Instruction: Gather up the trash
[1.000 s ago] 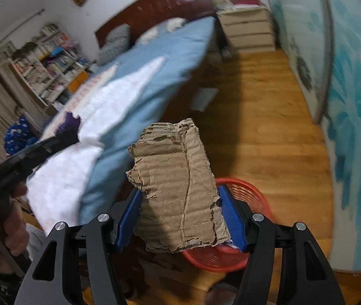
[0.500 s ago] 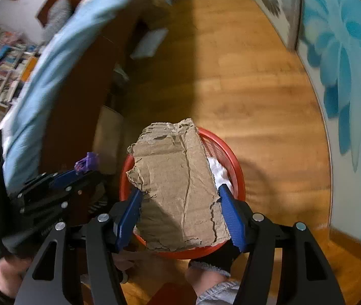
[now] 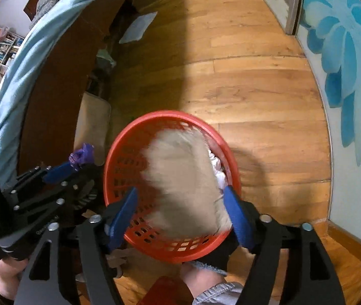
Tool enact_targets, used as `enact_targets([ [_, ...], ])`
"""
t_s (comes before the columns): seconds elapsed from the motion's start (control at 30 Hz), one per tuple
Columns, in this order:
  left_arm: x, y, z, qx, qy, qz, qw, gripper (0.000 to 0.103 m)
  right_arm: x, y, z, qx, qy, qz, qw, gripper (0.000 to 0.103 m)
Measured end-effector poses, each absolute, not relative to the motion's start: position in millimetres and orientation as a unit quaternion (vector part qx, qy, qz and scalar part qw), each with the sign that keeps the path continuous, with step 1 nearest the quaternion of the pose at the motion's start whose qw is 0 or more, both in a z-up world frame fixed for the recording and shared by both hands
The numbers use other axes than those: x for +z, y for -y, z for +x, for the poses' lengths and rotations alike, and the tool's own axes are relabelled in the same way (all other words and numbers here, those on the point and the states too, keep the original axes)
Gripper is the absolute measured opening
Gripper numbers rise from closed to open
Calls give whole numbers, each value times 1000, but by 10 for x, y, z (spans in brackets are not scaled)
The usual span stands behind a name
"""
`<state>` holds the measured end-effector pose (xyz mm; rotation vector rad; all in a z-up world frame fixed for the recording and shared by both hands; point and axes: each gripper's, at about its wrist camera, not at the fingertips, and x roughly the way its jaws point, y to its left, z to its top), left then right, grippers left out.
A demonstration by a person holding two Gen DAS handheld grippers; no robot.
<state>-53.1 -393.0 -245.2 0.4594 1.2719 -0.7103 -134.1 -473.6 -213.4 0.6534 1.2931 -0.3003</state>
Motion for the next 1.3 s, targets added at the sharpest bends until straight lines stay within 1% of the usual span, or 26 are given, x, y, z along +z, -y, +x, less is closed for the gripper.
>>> enact_targets([
  [0.03,-2448,3925,-532,-320,-576,208,723,44,-2079,4767,-1359,-146,-586,288,743,80],
  [0.07,-2440,3922,-531,-318,-578,207,723,47,-2067,4813,-1374,-151,-584,288,744,80],
  [0.13,-2414,3922,-531,-316,-577,204,725,70,-2007,4884,-1409,-157,-574,298,747,80],
  [0.23,-2295,3911,-552,-316,-567,204,733,74,-1846,4959,-1419,-163,-553,321,752,80],
  [0.3,-2178,3879,-557,-315,-559,202,740,79,-1660,4976,-1381,-159,-532,339,759,81],
  [0.4,-1939,3771,-536,-319,-550,187,749,80,-1311,4913,-1292,-148,-498,353,778,86],
  [0.53,-1446,3507,-490,-312,-520,174,776,84,-808,4695,-1122,-129,-456,355,806,90],
  [0.7,-738,2847,-309,-290,-471,110,826,90,-181,4194,-870,-91,-413,323,847,94],
  [0.83,-359,2273,-172,-262,-437,92,856,93,156,3709,-686,-64,-389,281,875,96],
  [0.97,-160,1668,-106,-225,-418,70,877,94,350,3166,-438,-25,-370,263,891,96],
  [1.1,-74,1107,-62,-185,-406,57,893,96,488,2560,-102,24,-369,234,899,96],
  [1.3,-82,408,7,-133,-400,24,907,97,639,1658,236,93,-372,144,912,96],
])
